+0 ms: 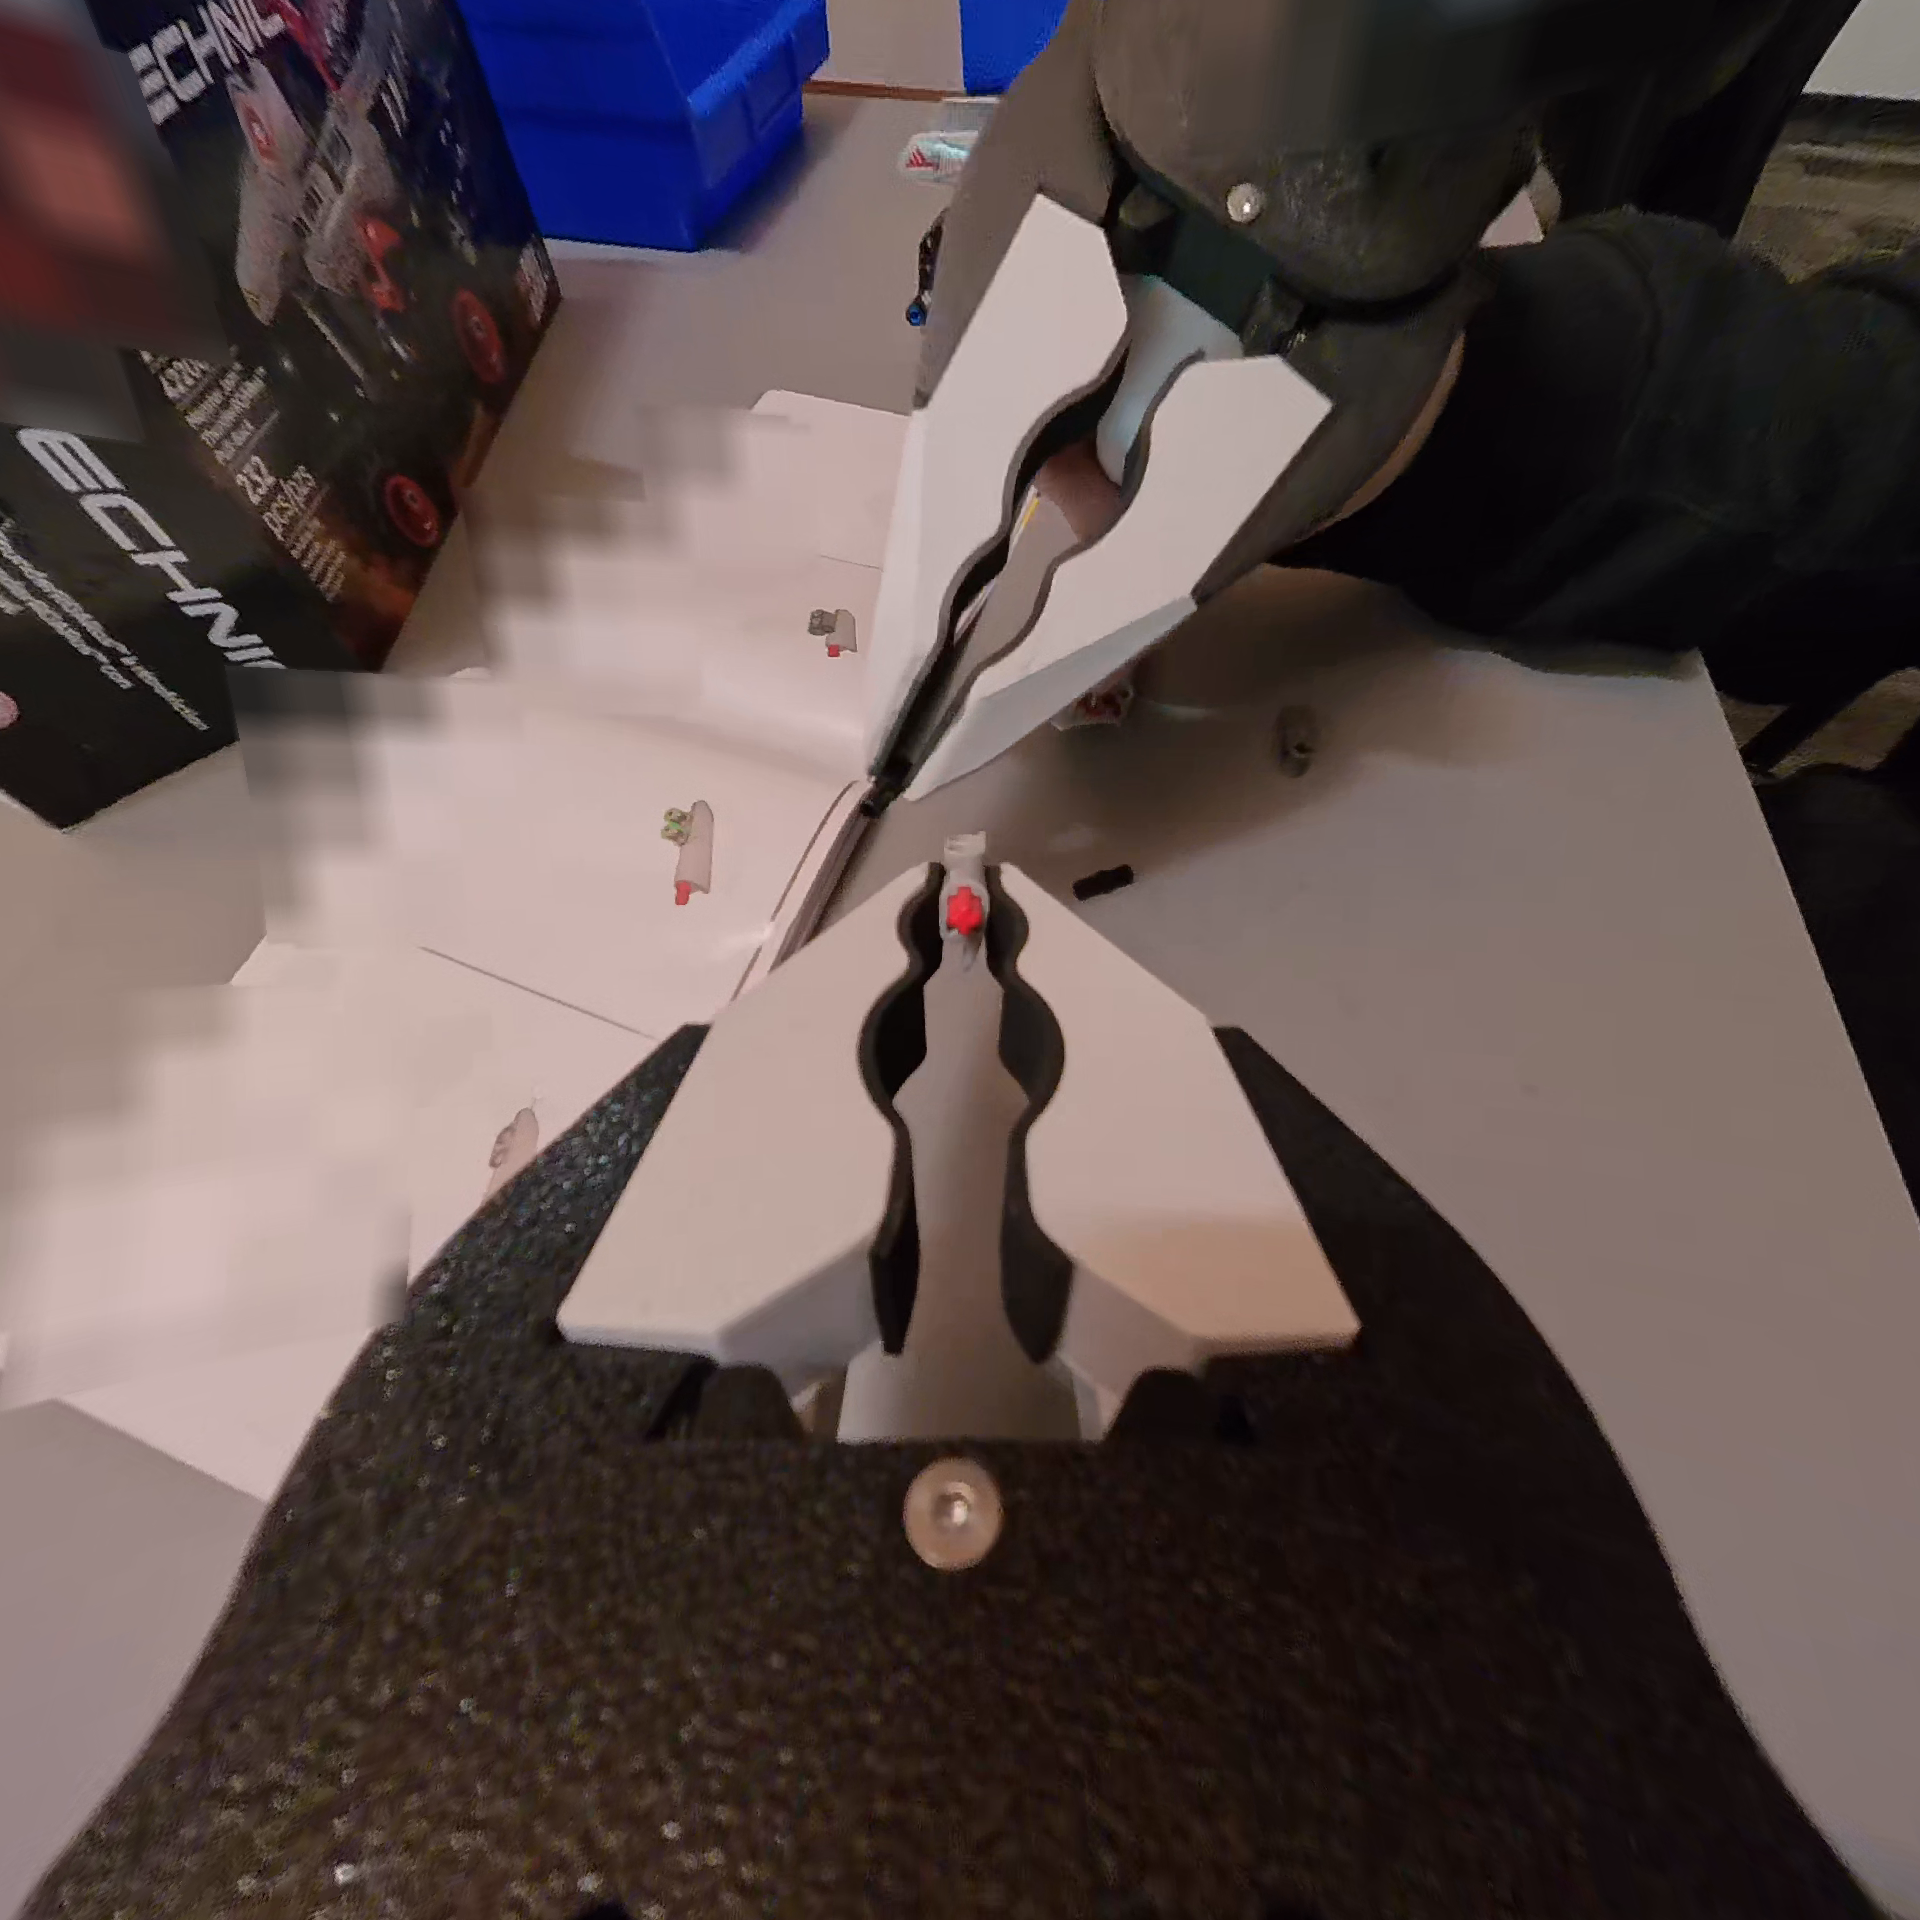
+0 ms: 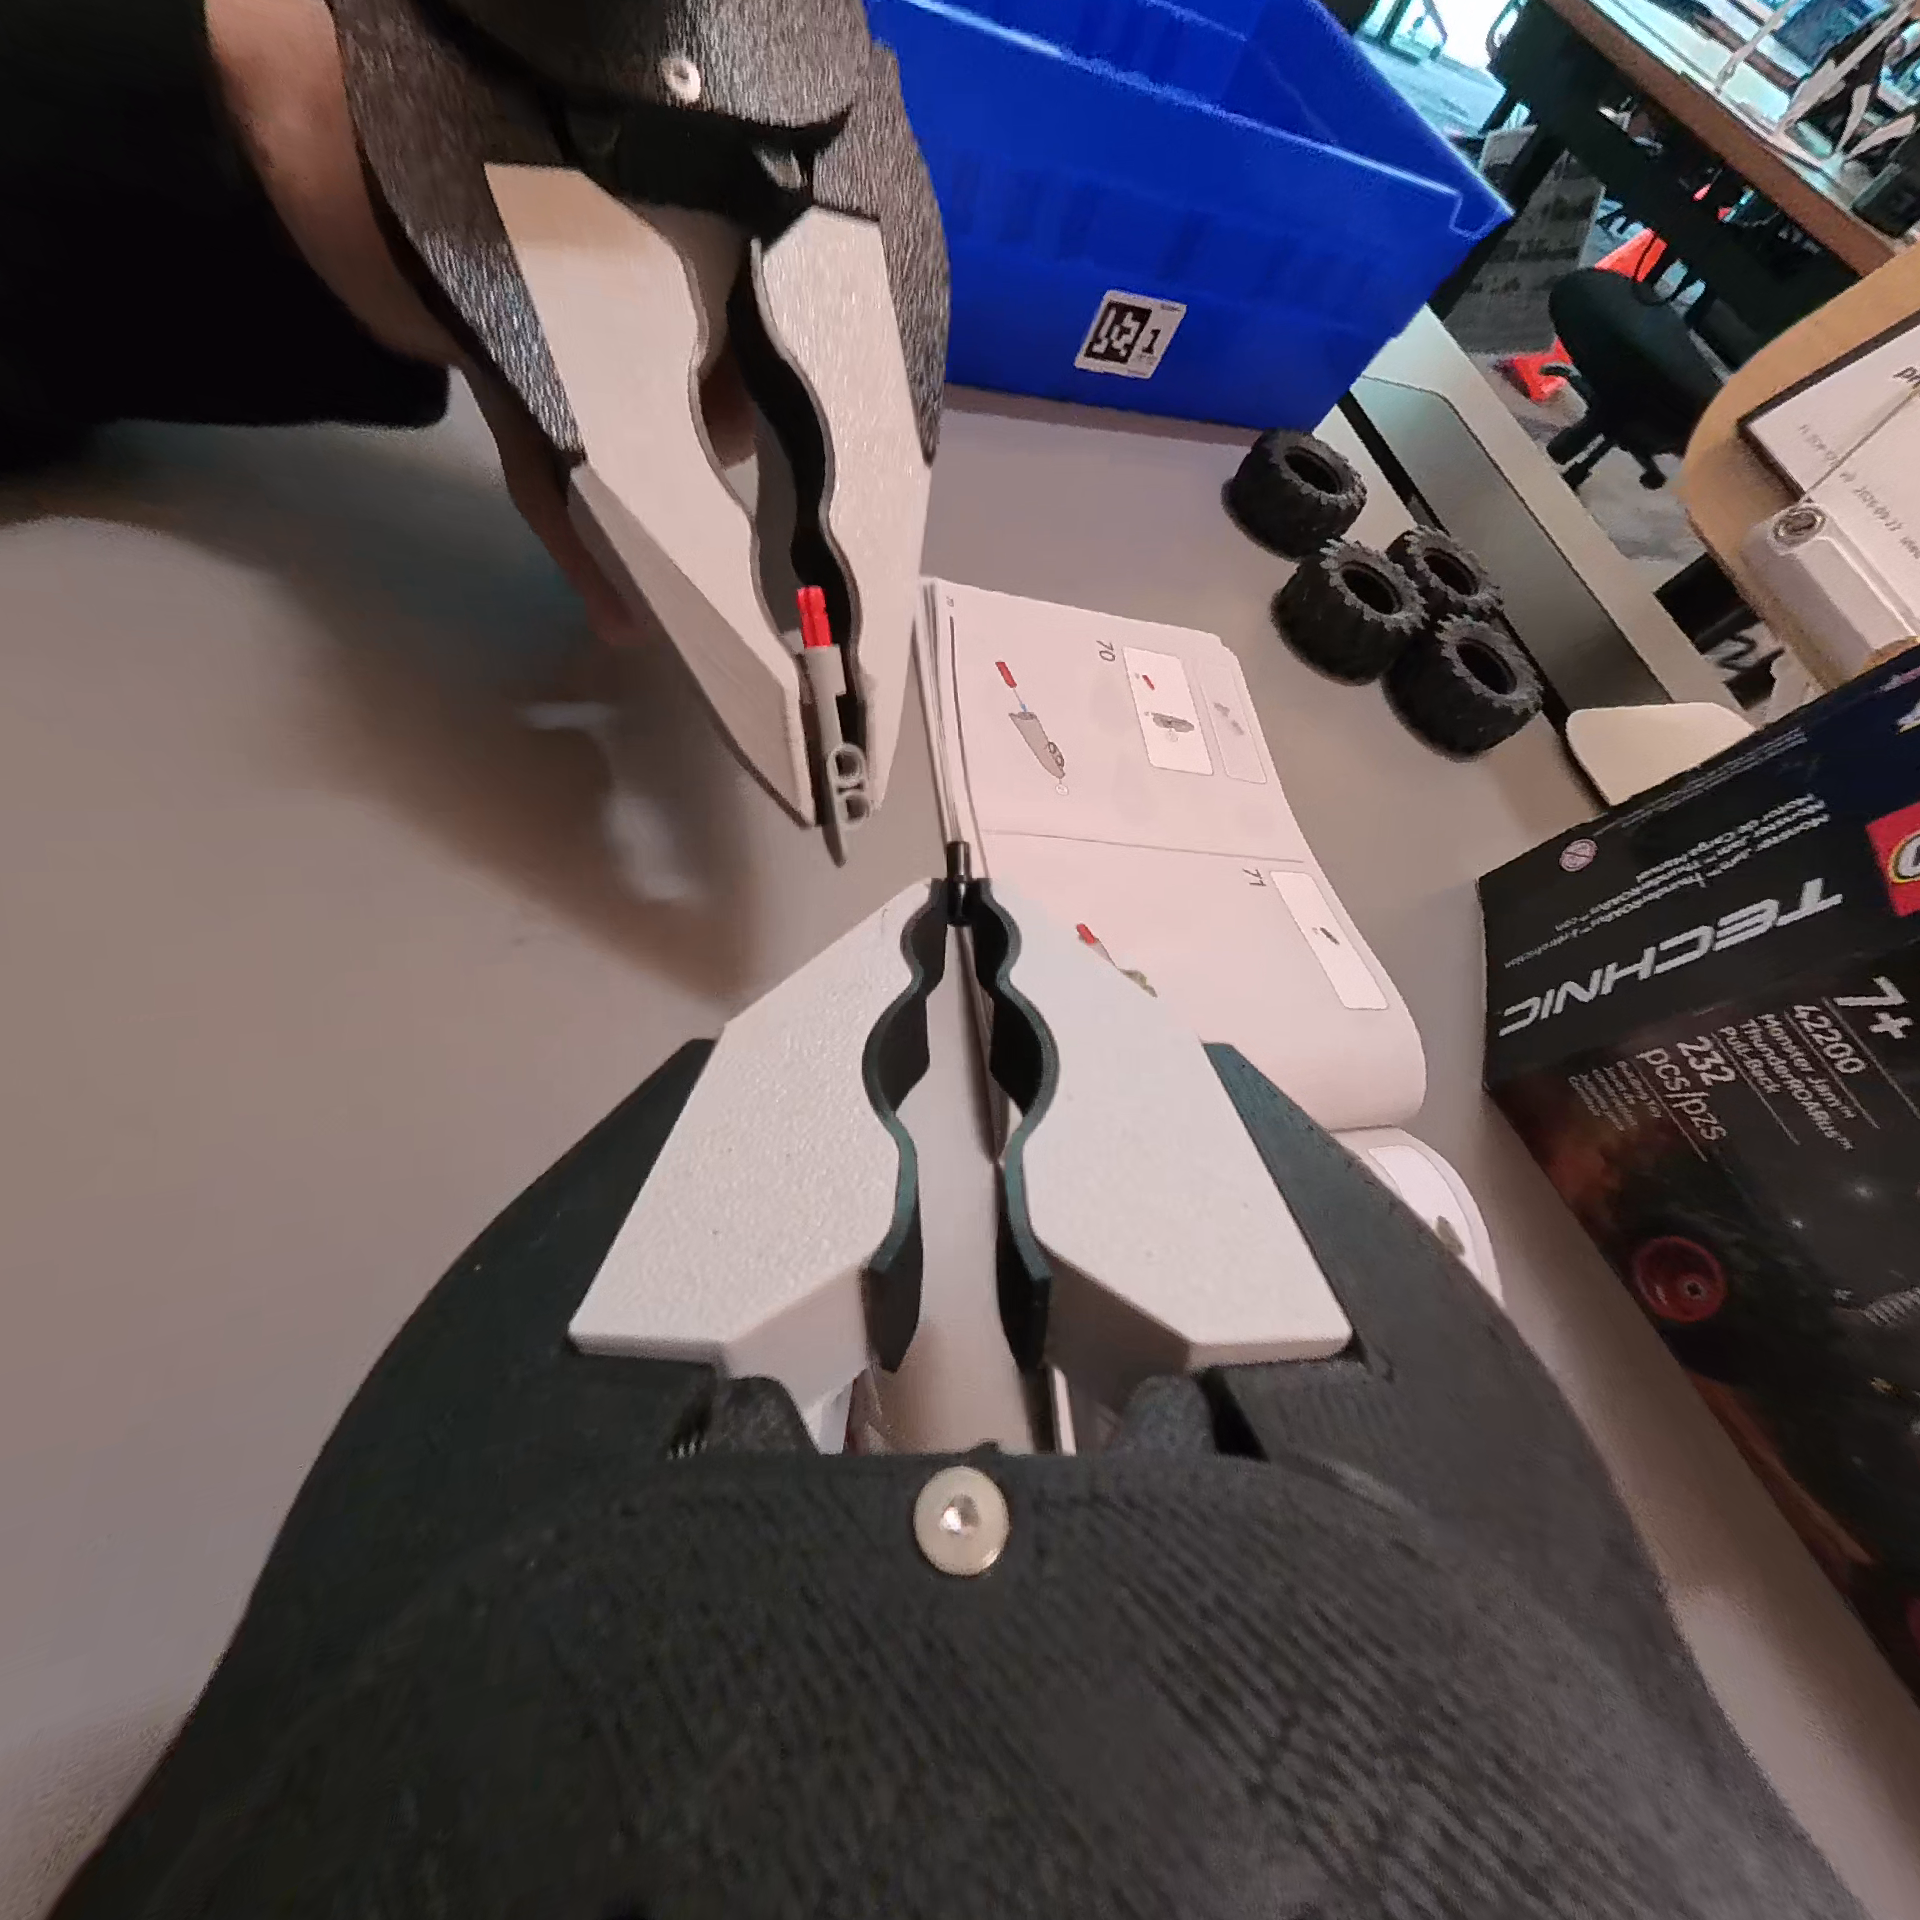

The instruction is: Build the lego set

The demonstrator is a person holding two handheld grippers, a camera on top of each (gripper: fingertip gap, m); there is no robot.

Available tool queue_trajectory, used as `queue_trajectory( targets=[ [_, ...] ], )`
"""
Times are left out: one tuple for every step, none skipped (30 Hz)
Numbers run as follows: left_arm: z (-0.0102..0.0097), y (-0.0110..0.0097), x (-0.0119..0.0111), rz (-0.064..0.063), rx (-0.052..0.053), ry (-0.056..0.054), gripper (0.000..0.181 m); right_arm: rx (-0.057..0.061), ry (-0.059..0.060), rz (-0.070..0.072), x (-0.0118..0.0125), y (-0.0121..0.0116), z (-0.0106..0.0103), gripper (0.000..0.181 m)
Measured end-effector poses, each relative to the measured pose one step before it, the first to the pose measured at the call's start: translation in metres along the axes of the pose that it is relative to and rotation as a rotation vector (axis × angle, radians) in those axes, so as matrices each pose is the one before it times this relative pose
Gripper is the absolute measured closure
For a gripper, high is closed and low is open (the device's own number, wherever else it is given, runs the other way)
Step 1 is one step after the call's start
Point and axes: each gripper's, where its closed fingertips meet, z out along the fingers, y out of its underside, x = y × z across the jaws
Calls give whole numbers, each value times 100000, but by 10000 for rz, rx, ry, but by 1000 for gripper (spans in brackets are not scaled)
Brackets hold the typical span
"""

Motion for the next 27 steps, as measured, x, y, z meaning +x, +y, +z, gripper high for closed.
queue_trajectory(
  targets=[
    [-84,-161,-107,45,66,-45,177,-103,156,-115,191,185,11,179],
    [-36,-176,-25,11,57,14,177,-54,123,-43,163,123,-22,179],
    [10,-155,26,12,37,35,177,32,35,-6,68,-23,-46,179],
    [20,-79,22,60,-19,-2,177,96,68,63,144,-85,-79,179],
    [21,-7,7,101,-47,-43,177,101,70,104,177,-93,-100,179],
    [37,-16,7,59,-3,-25,177,119,32,85,145,-91,-116,179],
    [70,1,40,-35,9,31,177,142,32,74,135,-81,-133,179],
    [99,-39,88,-48,0,70,177,156,98,53,236,-77,-188,179],
    [96,-239,71,43,32,19,177,183,111,26,267,-194,-242,179],
    [63,-356,137,109,73,5,177,272,82,62,250,-360,-251,179],
    [50,-245,202,110,88,36,177,328,86,194,284,-329,-163,179],
    [64,18,75,-8,57,7,177,233,13,199,169,-120,-72,179],
    [6,380,-118,-206,-13,-65,177,79,33,20,120,36,-1,179],
    [-137,600,-145,-259,-76,-121,177,-49,94,-132,52,127,80,179],
    [-300,468,-96,-107,32,-201,177,-131,7,-173,-201,173,186,179],
    [-353,195,0,-14,174,-193,177,-154,-76,-150,-379,261,319,179],
    [-369,42,30,-91,127,-171,177,-256,-128,-115,-451,424,359,179],
    [-378,-120,64,-5,143,-179,177,-256,-72,-225,-379,303,221,179],
    [-342,-247,99,116,174,-174,177,-79,83,-322,-157,-94,0,179],
    [-241,-273,105,107,149,-123,177,62,106,-205,-32,-319,-143,179],
    [-126,-265,160,36,129,-5,177,108,54,-40,27,-351,-230,178],
    [9,-166,82,-16,66,31,177,205,69,70,153,-314,-253,178],
    [98,-37,0,-8,-8,-1,177,230,45,170,195,-133,-241,178],
    [139,8,50,-1,-6,8,177,99,21,199,224,126,-196,178],
    [172,-14,115,7,37,10,177,58,67,38,259,141,-184,178],
    [209,14,82,45,10,-24,177,79,110,-101,202,115,-128,178],
    [236,156,15,75,-88,-78,177,1,2,-92,-18,112,-6,178]
  ],
)
